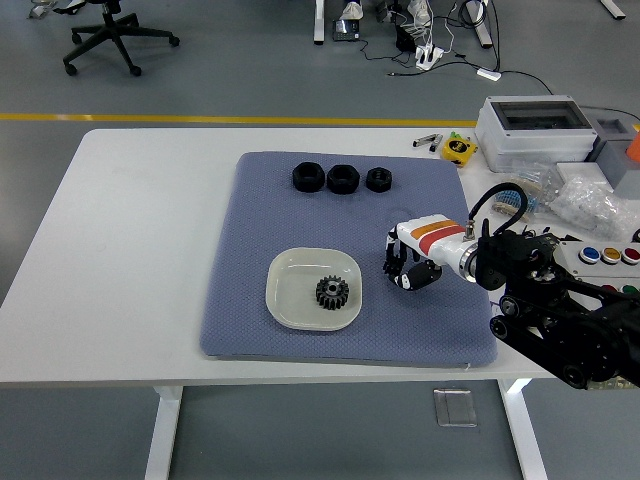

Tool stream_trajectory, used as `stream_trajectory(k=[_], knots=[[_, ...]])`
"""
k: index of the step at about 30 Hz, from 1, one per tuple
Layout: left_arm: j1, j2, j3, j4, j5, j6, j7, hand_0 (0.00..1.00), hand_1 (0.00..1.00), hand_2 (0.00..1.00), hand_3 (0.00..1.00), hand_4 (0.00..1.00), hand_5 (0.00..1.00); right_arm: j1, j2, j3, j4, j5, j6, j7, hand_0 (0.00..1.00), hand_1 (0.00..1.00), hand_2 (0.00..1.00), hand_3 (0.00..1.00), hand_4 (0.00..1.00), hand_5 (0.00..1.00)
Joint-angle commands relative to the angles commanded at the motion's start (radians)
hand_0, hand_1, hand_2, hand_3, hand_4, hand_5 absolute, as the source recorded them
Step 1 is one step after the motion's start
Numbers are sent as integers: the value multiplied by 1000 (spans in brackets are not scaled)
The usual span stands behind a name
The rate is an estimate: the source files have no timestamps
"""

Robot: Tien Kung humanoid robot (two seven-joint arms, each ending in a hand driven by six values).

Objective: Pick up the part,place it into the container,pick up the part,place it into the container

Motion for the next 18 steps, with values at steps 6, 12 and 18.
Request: stream_trajectory(k=[6,12,18], knots=[[1,0,-1,0,2,0,0,840,788,820,598,524,803,5,-7,11,137,-35,-1,-16,228,407,475,488,683,272],[1,1,4,0,-5,0,-2,840,787,819,599,525,801,27,8,-8,222,5,45,-41,249,411,480,489,662,270],[0,1,-5,0,-6,5,-6,840,786,819,599,525,800,68,56,-44,160,24,81,-57,310,442,498,497,681,256]])
